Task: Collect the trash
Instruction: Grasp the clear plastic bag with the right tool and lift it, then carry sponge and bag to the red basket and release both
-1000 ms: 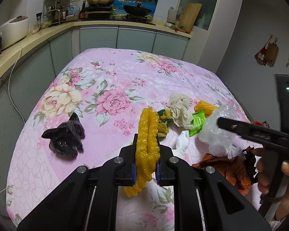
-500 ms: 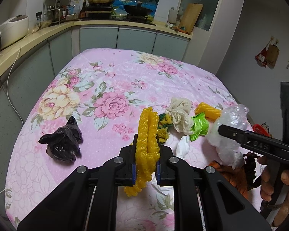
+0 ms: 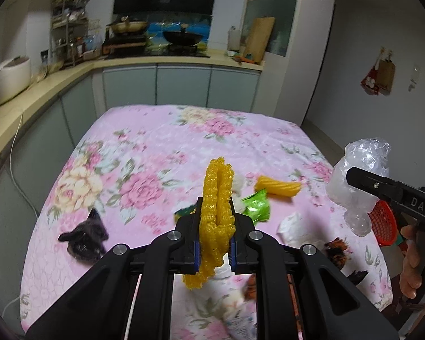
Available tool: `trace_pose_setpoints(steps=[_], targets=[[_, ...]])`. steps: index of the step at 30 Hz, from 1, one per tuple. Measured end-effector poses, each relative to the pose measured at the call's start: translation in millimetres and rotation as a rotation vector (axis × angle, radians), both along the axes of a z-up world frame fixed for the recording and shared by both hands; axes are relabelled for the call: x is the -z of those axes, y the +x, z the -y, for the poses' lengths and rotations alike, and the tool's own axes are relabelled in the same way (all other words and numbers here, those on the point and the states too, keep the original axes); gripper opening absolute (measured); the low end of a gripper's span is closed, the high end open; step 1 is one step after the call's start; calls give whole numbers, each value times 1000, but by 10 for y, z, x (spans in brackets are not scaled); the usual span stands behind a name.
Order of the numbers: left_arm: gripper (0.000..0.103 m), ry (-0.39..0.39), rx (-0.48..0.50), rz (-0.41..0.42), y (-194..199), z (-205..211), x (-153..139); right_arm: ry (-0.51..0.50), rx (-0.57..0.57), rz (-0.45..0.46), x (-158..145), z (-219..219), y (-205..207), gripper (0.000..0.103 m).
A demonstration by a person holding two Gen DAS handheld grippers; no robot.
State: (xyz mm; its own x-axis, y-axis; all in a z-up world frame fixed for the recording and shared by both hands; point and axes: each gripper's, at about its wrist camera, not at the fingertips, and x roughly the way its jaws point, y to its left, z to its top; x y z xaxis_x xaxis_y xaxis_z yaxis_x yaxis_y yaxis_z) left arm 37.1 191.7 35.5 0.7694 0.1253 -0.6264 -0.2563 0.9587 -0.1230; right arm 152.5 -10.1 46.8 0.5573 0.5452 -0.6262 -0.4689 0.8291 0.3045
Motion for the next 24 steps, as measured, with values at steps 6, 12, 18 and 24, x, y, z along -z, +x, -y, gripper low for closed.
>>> trace_pose_setpoints(steps=[6, 12, 18, 24], targets=[[13, 28, 55, 24, 175, 282, -147, 27, 57, 22, -88, 322, -9, 53], [13, 50, 136, 41, 412, 658, -238, 36, 135, 52, -160, 721, 5, 53], [13, 63, 237, 40, 667, 1101, -254, 37, 235, 70, -206, 1177, 53, 53], [13, 55, 343, 26, 897, 1546, -225, 32, 345, 78, -211, 1659, 119, 53]])
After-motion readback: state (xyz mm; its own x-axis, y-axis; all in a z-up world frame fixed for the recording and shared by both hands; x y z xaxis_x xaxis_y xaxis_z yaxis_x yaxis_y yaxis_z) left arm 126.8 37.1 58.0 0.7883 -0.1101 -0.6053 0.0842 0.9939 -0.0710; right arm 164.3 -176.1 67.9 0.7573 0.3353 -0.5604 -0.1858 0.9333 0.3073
